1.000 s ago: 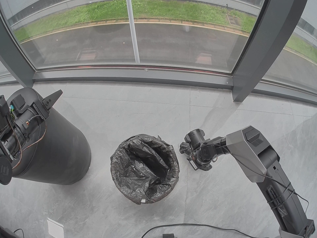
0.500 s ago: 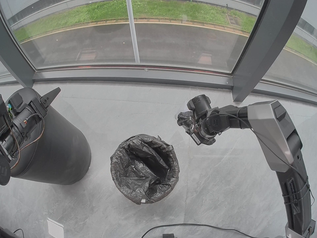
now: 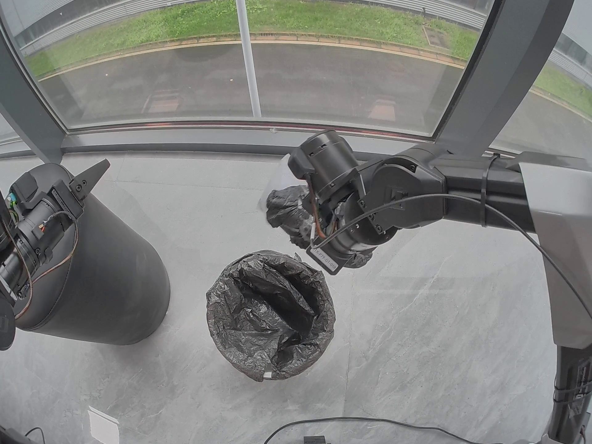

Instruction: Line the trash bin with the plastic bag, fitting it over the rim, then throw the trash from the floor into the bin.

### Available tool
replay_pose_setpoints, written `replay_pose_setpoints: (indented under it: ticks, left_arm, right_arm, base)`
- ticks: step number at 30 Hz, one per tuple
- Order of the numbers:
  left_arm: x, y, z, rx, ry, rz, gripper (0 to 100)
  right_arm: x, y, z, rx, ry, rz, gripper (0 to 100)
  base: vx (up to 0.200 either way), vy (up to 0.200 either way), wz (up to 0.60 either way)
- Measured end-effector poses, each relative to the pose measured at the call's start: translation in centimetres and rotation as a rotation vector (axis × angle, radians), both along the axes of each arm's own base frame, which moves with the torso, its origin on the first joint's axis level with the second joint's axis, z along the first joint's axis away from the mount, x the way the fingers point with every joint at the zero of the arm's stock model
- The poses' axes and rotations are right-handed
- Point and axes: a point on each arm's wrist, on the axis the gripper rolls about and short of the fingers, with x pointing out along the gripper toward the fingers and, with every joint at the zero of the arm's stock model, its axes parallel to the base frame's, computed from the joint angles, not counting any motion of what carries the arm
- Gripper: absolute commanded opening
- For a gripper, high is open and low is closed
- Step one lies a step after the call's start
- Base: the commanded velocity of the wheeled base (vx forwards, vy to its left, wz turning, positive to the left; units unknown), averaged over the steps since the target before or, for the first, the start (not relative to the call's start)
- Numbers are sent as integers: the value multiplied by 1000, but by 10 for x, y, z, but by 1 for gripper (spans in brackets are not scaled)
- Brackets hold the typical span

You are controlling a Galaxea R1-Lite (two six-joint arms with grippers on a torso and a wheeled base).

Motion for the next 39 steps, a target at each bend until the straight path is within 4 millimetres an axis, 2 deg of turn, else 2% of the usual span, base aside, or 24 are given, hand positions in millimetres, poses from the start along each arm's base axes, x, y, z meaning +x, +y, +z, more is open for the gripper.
replay_pose_setpoints:
  ticks: [5,12,16,24,28,39]
  left_arm:
    - [-12,-7,5,10,-23,-24,100]
    - [-49,-15,16,75,-75,-55,100]
    - [-77,-17,14,129,-26,-68,100]
    - [-141,-16,0,281,105,-87,100]
    - [-174,-12,-13,342,124,-33,100]
    - [-210,-5,-54,397,129,207,100]
  right_arm:
    - [-41,19,14,1,36,60,0]
    - [-69,26,14,14,117,24,0]
    - [-76,25,10,29,181,-12,0]
    - [-81,28,-4,75,321,-32,0]
    - [-80,36,-22,79,398,-20,0]
    - [-62,64,-65,113,372,41,0]
  base:
    - [0,0,0]
    - [0,0,0]
    - [0,0,0]
    - [0,0,0]
    - [0,0,0]
    - [0,0,0]
